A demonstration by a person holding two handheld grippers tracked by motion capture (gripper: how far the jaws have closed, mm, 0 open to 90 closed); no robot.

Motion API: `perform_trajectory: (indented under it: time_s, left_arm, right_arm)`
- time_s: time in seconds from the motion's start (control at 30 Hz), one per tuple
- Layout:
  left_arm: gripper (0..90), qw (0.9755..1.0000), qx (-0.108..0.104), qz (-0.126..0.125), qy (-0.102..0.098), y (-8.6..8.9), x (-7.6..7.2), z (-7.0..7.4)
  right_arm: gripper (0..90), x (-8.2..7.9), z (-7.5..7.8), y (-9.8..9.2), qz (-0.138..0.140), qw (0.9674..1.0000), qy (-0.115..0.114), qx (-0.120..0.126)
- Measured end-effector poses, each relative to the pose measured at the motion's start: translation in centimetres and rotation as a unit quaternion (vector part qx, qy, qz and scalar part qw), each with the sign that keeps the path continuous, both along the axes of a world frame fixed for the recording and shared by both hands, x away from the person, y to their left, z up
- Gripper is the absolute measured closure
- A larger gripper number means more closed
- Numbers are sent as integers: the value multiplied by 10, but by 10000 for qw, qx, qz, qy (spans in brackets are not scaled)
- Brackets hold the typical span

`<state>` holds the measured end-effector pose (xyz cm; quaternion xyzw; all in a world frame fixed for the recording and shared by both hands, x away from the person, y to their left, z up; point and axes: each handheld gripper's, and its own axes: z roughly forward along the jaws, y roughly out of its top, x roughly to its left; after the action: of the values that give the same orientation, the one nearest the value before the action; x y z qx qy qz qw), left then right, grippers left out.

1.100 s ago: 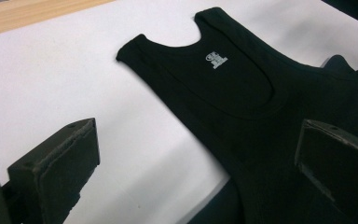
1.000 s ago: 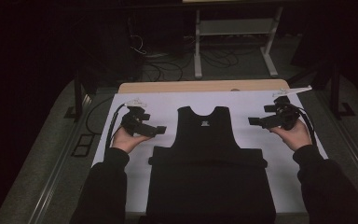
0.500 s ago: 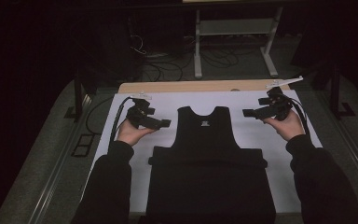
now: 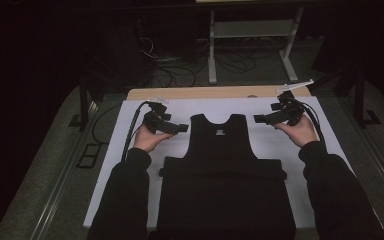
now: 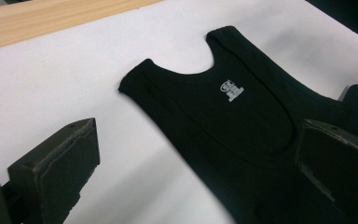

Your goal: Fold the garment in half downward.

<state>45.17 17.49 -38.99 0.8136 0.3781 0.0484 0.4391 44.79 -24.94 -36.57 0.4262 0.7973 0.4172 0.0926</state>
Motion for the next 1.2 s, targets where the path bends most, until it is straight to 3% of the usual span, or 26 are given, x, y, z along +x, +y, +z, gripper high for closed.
perform_trajectory:
  time_s: [0.3, 0.67, 0.83, 1.2]
  left_arm:
    - [0, 9999, -57, 140, 75, -8, 9, -12]
    - [0, 9996, 31, 126, 235, -16, 15, -29]
    - [0, 9993, -74, 103, 361, -19, 16, -38]
    - [0, 9988, -3, -30, 481, -29, 18, -53]
  right_arm:
    - [0, 10, -16, 3, -98, 9999, 130, 24]
    - [0, 19, -34, 11, -145, 9994, 321, -10]
    - [0, 20, -42, 15, -116, 9991, 408, -21]
    - [0, 21, -64, 24, 17, 9979, 639, -92]
